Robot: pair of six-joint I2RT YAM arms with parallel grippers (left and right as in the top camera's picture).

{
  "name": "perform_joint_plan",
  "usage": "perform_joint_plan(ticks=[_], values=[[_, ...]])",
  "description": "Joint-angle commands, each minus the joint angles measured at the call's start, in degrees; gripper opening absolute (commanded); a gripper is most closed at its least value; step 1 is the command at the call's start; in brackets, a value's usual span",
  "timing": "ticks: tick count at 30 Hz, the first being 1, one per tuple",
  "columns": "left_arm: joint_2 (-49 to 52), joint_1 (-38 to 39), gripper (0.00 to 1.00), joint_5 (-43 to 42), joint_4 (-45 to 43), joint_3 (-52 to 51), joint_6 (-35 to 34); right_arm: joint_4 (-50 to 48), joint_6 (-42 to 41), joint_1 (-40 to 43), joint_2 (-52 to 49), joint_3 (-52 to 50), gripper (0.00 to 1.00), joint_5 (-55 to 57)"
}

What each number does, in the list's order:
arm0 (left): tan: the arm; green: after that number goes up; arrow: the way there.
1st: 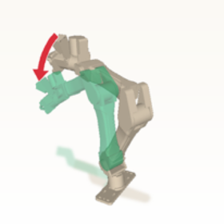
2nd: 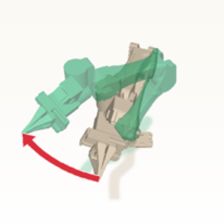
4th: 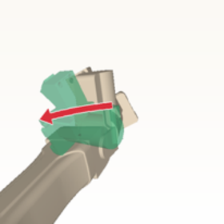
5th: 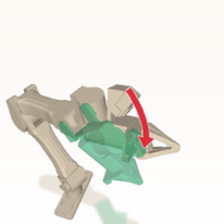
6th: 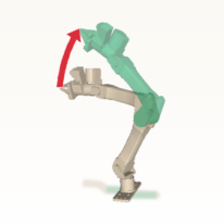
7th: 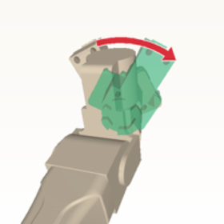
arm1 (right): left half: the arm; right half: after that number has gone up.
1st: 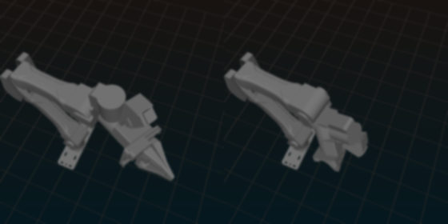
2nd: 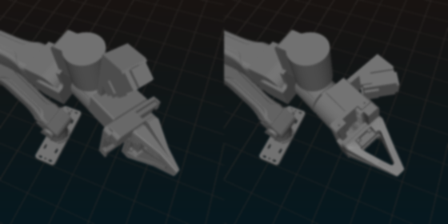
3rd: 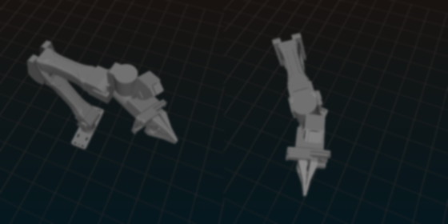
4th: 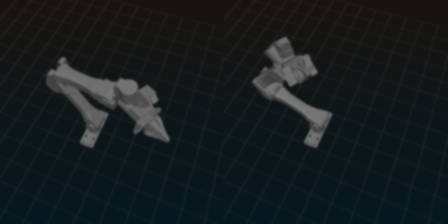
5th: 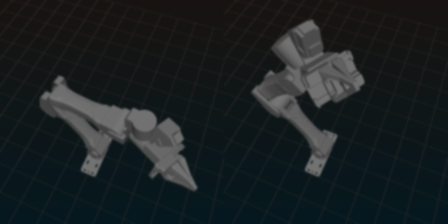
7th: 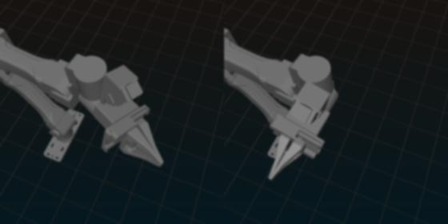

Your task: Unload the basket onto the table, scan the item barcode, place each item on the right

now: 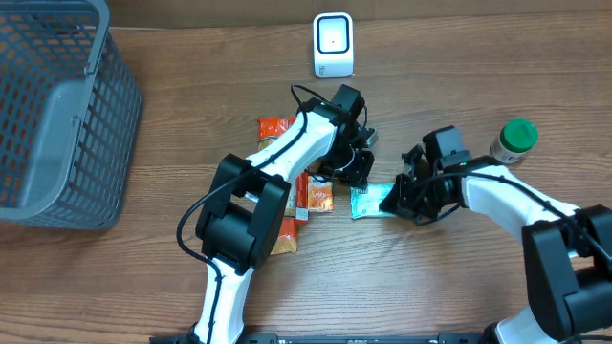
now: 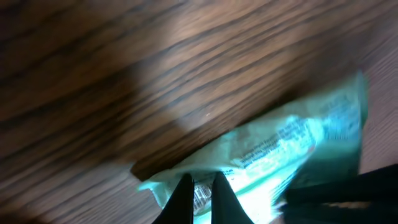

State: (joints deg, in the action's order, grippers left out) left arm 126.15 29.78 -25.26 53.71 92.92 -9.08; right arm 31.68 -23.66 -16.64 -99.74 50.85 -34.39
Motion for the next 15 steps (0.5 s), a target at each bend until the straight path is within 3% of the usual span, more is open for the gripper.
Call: perform_joint_plan(ticks=[1, 15], values=[[1.16, 1.03, 0.04, 1.77, -0.63, -1.27, -3.15, 0.09, -2.29, -0.87, -1.25, -1.11, 0.10, 3.37], [1.16, 1.01, 0.04, 3.54, 4.98, -1.27, -3.82, -3.39, 0.35, 5.16, -1.33, -1.01, 0.08, 4.35]])
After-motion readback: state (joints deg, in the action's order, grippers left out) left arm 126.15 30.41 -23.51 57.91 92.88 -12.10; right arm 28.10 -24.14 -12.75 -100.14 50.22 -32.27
